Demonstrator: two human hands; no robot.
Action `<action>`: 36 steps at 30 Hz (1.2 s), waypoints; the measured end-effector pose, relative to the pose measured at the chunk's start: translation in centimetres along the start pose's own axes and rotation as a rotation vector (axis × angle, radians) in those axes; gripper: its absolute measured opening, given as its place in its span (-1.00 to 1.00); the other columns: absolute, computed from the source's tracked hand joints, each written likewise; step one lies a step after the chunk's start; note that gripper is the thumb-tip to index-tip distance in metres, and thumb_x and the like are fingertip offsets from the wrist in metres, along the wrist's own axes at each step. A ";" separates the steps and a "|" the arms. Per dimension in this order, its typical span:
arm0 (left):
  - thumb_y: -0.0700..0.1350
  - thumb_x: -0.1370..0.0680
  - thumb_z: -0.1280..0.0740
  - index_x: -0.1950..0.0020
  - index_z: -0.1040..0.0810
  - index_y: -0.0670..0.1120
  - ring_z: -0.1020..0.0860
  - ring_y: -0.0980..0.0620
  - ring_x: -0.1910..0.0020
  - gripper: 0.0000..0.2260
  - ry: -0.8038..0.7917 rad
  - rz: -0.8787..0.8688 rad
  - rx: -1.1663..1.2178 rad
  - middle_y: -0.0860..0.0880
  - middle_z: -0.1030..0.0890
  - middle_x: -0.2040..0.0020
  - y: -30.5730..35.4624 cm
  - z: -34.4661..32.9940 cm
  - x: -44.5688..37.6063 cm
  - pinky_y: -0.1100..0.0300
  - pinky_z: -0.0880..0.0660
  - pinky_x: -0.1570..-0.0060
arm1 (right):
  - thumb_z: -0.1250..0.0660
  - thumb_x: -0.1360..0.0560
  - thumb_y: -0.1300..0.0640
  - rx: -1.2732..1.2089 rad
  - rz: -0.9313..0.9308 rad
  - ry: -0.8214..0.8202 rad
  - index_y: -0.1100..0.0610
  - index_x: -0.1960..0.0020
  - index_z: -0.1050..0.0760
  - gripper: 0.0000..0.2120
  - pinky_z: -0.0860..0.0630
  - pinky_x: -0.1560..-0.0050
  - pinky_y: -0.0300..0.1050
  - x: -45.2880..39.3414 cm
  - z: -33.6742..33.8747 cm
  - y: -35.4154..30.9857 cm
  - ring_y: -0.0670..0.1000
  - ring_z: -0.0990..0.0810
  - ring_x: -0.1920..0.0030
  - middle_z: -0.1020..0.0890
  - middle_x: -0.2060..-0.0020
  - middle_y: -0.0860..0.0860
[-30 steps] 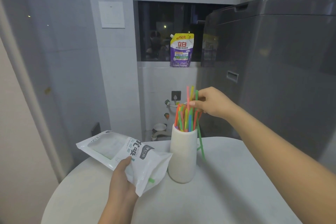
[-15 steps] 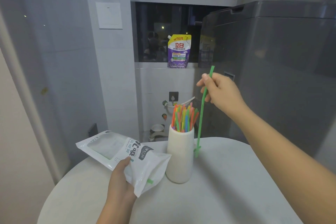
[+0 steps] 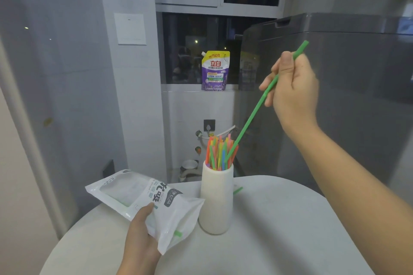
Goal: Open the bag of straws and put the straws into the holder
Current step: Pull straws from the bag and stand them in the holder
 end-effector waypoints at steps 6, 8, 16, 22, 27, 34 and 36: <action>-0.17 -0.56 -0.21 0.00 -0.57 -0.04 -0.67 -0.03 0.40 -0.85 0.019 0.007 -0.007 -0.01 -0.70 0.29 0.0 -0.3 0.3 -0.03 -0.58 0.47 | -0.05 -0.62 0.01 0.098 -0.016 -0.158 0.09 0.14 -0.37 -0.75 -0.43 0.54 -0.35 1.4 -1.0 1.0 -0.09 -0.50 0.55 -0.58 0.39 0.00; -0.17 -0.56 -0.21 0.00 -0.56 -0.03 -0.66 -0.02 0.41 -0.85 0.026 -0.002 -0.009 0.00 -0.70 0.30 0.1 -0.2 0.3 -0.03 -0.58 0.48 | -0.05 -0.61 0.00 0.138 -0.028 -0.201 0.09 0.13 -0.38 -0.75 -0.45 0.53 -0.35 2.1 -1.4 1.8 -0.09 -0.52 0.54 -0.58 0.38 -0.03; -0.19 -0.56 -0.21 0.01 -0.57 -0.04 -0.66 -0.01 0.41 -0.85 0.034 -0.018 0.010 0.00 -0.70 0.30 0.3 -0.2 0.4 0.00 -0.56 0.51 | -0.12 -0.59 -0.01 0.447 -0.071 -0.431 0.11 0.15 -0.53 -0.69 -0.48 0.33 -0.17 4.2 -2.7 5.2 -0.09 -0.52 0.38 -0.54 0.28 -0.05; -0.18 -0.55 -0.22 -0.01 -0.57 -0.03 -0.67 -0.01 0.39 -0.85 0.036 -0.015 0.005 0.00 -0.71 0.28 0.3 -0.1 0.3 0.00 -0.58 0.47 | -0.28 -0.51 -0.01 0.582 -0.163 -0.617 0.04 -0.18 -0.47 -0.73 -0.40 0.21 -0.34 7.1 -3.1 7.9 -0.16 -0.48 0.18 -0.49 0.09 -0.02; -0.19 -0.56 -0.21 0.00 -0.57 -0.03 -0.67 0.00 0.39 -0.85 0.042 -0.023 -0.004 0.01 -0.70 0.29 0.4 0.0 0.1 0.03 -0.59 0.46 | -0.33 -0.49 0.10 0.458 -0.084 -0.380 0.04 -0.03 -0.58 -0.87 -0.34 0.29 -0.42 8.3 -2.6 7.7 -0.20 -0.46 0.29 -0.47 0.20 -0.09; -0.20 -0.56 -0.20 0.01 -0.57 -0.04 -0.67 0.00 0.36 -0.84 0.035 -0.034 -0.019 0.01 -0.71 0.27 0.2 -0.1 -0.1 0.04 -0.60 0.42 | -0.30 -0.51 0.24 0.453 0.021 -0.380 0.15 -0.20 -0.56 -0.73 -0.33 0.18 -0.48 11.0 -2.3 8.4 -0.16 -0.41 0.20 -0.40 0.17 -0.08; -0.20 -0.56 -0.20 -0.01 -0.57 -0.03 -0.68 0.02 0.34 -0.83 0.036 -0.050 -0.038 0.03 -0.71 0.25 0.2 0.1 -0.3 0.07 -0.60 0.31 | -0.30 -0.51 0.25 0.433 0.047 -0.369 0.14 -0.24 -0.53 -0.69 -0.44 0.16 -0.34 11.3 -2.2 8.3 -0.08 -0.44 0.16 -0.40 0.14 -0.06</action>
Point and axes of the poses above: each hand's wrist, its own x-axis away from the middle knuckle, its own z-axis out of the back of the hand, y = z × x, the point moved 2 cm from there along -x, towards the middle knuckle
